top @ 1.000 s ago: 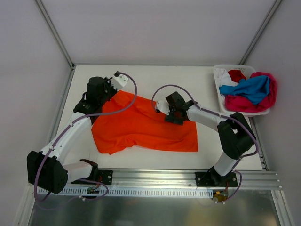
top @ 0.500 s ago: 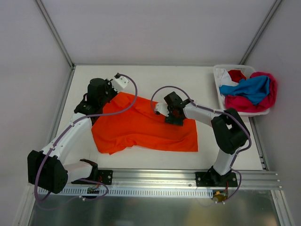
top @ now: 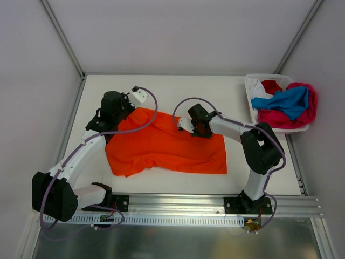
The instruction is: Fold and stack the t-shirts
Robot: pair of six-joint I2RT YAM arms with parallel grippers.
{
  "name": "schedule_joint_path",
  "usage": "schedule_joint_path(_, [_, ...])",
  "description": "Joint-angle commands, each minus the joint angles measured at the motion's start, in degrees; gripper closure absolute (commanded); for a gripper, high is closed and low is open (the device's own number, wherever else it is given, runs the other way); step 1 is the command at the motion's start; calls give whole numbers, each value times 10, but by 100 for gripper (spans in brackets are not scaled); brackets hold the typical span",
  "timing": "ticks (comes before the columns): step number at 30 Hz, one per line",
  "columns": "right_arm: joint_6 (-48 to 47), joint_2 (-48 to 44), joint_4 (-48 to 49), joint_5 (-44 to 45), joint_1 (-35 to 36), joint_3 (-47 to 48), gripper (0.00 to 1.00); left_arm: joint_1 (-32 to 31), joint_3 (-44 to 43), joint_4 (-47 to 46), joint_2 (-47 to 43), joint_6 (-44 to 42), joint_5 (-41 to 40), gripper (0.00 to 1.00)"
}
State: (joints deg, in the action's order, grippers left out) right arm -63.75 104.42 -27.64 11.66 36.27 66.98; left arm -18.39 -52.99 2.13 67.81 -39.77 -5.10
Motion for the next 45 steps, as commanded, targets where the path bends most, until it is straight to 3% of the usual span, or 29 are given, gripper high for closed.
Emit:
schedule_joint_path(1, [9,-9,-8,28,-13,30,100,-2,-1,-10,-18,13,-10,100])
schedule_joint_path(13, [-41,-163,52,165,-80,106,100,-2,-32,3,-116,-21,-54,100])
schedule_joint_path(27, [-26,-351,94,192,-117,155,100,-2,-69,37,-243,-76,-100,100])
schedule_joint_path(35, [-23,-426,94,216,-117,134,100,-2,-178,39,-262,-88,-142,100])
schedule_joint_path(45, [-29,-505,95,241,-136,90,100,-2,-325,59,-217,-151,-208,100])
